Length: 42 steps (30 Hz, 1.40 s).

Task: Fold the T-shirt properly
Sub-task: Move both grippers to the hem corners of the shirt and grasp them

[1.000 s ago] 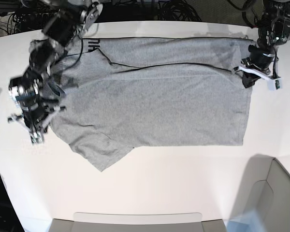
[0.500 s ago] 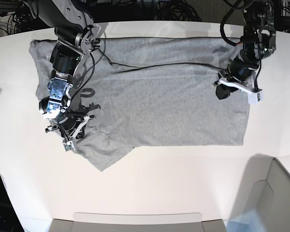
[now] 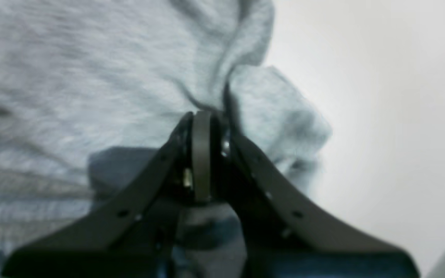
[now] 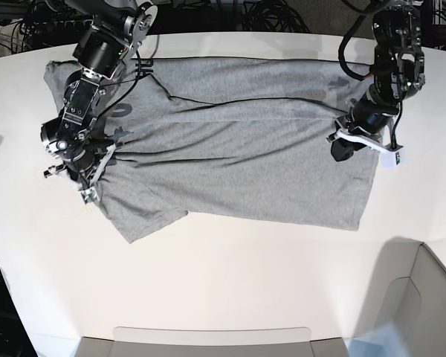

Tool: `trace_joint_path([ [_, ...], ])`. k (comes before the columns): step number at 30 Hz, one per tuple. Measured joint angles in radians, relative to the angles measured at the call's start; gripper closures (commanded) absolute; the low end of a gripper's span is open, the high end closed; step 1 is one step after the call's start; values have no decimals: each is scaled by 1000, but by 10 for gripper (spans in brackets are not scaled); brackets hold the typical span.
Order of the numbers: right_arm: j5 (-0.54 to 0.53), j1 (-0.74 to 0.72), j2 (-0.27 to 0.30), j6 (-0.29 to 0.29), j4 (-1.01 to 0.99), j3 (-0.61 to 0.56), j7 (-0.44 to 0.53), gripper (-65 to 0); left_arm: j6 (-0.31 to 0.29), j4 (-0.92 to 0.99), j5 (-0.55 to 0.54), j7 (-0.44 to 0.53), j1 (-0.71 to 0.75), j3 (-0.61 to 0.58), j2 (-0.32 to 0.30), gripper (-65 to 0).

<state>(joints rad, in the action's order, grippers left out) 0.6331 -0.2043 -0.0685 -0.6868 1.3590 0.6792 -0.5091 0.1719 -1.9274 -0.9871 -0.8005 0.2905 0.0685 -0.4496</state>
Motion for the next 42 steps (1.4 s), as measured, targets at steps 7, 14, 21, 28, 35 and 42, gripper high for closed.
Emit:
trace_joint_path([
  [7, -24, -230, -5, 0, -43, -12, 16, -249, 0, 1, -1, 0, 1, 0, -1, 0],
  [14, -6, -364, 52, 0, -374, -32, -5, -255, 0, 2, 0, 0, 5, 0, -2, 0],
  [21, -183, -441, 157, 0, -581, -37, 13, -255, 0, 2, 0, 0, 3, 0, 0, 0],
  [28, -204, -443, 237, 10, -797, -40, 159, -254, 0, 2, 0, 0, 3, 0, 1, 0],
  [35, -241, -460, 286, 52, -1017, -41, 310, -254, 0, 2, 0, 0, 3, 0, 1, 0],
  [42, -253, -486, 261, 60, -1075, -141, 341, -254, 0, 2, 0, 0, 3, 0, 1, 0],
])
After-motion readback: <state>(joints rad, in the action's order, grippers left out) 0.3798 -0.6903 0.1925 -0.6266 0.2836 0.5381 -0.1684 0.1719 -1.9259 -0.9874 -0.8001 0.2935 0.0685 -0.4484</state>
